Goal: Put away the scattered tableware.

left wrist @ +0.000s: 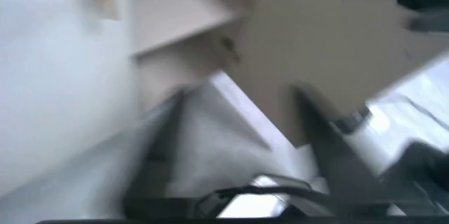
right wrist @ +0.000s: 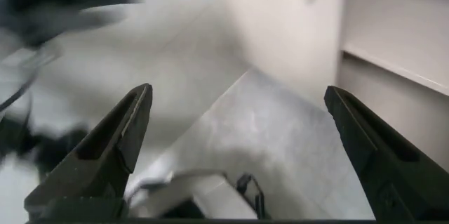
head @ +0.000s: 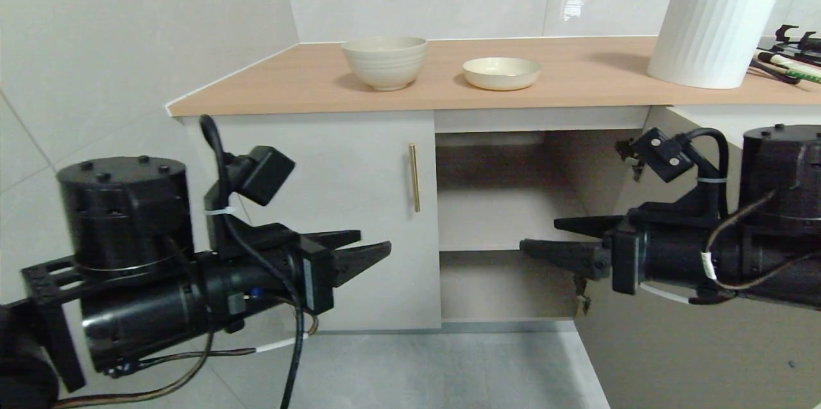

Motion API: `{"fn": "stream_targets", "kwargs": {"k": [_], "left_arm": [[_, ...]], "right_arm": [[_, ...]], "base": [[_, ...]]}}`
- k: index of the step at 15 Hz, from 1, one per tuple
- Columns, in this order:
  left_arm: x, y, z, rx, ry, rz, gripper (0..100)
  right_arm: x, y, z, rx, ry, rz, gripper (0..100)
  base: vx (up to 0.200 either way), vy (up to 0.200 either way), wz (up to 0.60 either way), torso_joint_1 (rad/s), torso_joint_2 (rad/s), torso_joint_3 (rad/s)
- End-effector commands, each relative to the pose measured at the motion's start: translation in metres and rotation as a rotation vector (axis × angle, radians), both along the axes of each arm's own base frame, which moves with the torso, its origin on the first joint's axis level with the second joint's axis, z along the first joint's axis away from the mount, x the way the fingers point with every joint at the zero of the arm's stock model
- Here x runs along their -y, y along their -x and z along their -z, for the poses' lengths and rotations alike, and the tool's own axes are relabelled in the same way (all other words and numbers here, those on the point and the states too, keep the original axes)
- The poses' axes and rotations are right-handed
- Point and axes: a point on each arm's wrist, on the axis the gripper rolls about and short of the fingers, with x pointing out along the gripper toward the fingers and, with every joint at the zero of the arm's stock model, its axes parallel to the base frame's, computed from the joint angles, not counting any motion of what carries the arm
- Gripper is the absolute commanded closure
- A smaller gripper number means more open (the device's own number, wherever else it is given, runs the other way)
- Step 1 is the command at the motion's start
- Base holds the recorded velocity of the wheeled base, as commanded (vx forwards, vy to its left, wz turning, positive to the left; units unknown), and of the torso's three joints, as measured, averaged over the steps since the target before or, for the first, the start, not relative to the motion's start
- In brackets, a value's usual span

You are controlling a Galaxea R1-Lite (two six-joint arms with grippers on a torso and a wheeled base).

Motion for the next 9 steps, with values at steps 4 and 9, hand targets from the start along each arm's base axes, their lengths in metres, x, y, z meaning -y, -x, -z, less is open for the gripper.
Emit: {"fn": "stream_targets", "kwargs": {"k": [4, 9], "left_arm": [[-0.045, 0.025, -0.035, 0.111, 0.045, -0.127, 0], [-0.055, 0.033, -0.043, 0.045, -0.011, -0.152, 0]], "right_arm": [[0.003, -0.012, -0.005, -0.021, 0.008, 0.087, 0], [0.014, 0.009, -0.016, -0.122, 0.056, 0.096, 0]], "base": [[0.0, 0.0, 0.0, 0.0, 0.0, 0.0], [0.0, 0.0, 0.0, 0.0, 0.0, 0.0]]}}
